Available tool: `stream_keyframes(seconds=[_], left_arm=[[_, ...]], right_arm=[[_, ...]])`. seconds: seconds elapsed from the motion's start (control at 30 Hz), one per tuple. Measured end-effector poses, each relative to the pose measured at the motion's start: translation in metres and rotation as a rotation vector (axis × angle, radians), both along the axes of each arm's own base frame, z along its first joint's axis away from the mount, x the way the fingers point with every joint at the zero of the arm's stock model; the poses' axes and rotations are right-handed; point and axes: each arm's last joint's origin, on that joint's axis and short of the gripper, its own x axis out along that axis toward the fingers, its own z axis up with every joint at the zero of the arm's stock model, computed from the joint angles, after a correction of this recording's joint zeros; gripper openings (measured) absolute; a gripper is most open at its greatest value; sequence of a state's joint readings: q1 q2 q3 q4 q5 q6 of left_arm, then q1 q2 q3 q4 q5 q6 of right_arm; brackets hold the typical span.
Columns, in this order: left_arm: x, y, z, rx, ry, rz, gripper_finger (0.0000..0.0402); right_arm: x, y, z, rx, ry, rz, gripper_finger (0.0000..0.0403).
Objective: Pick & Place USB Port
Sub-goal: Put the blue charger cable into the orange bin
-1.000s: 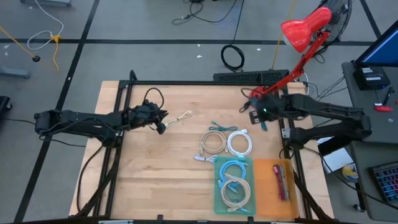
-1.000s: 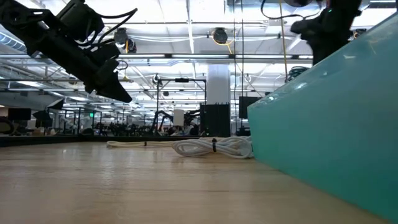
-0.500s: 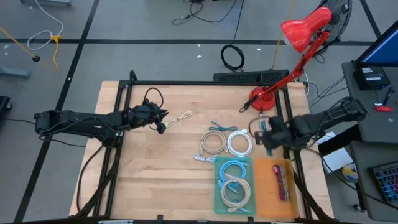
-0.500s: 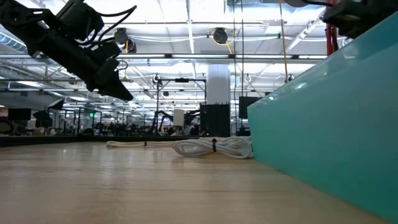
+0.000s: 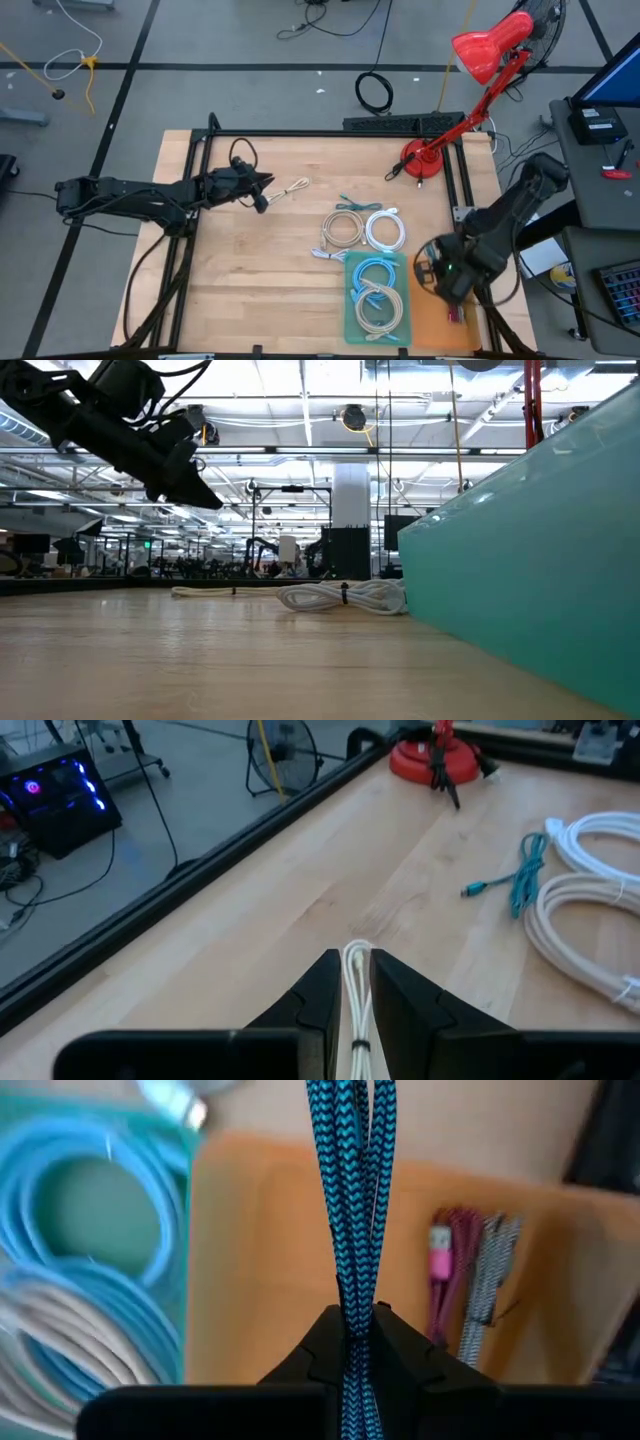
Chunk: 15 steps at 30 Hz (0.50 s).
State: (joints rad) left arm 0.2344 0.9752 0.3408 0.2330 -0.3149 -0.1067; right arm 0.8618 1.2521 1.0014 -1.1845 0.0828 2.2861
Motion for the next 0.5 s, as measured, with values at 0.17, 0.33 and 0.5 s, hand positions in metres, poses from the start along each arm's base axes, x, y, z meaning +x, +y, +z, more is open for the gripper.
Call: stream_keyframes(seconds=[0.17, 0.33, 0.5], left_arm=[[0.001, 0.0, 0.003, 0.005, -0.032, 0.001, 0.0062], [0.001, 0.0, 0.002, -0.029, -0.05, 0.015, 0.0062], [0.0, 0.0, 0.0, -0.058, -0.039, 0.023, 0.0062]], right_arm=[[0.007, 0.029, -0.02, 0.044, 0.013, 0.055, 0.0017], [0.003, 0.051, -0.039, 0.05, 0.084, 0.102, 0.0017], [-0.001, 0.06, -0.055, 0.009, 0.168, 0.12, 0.0017]])
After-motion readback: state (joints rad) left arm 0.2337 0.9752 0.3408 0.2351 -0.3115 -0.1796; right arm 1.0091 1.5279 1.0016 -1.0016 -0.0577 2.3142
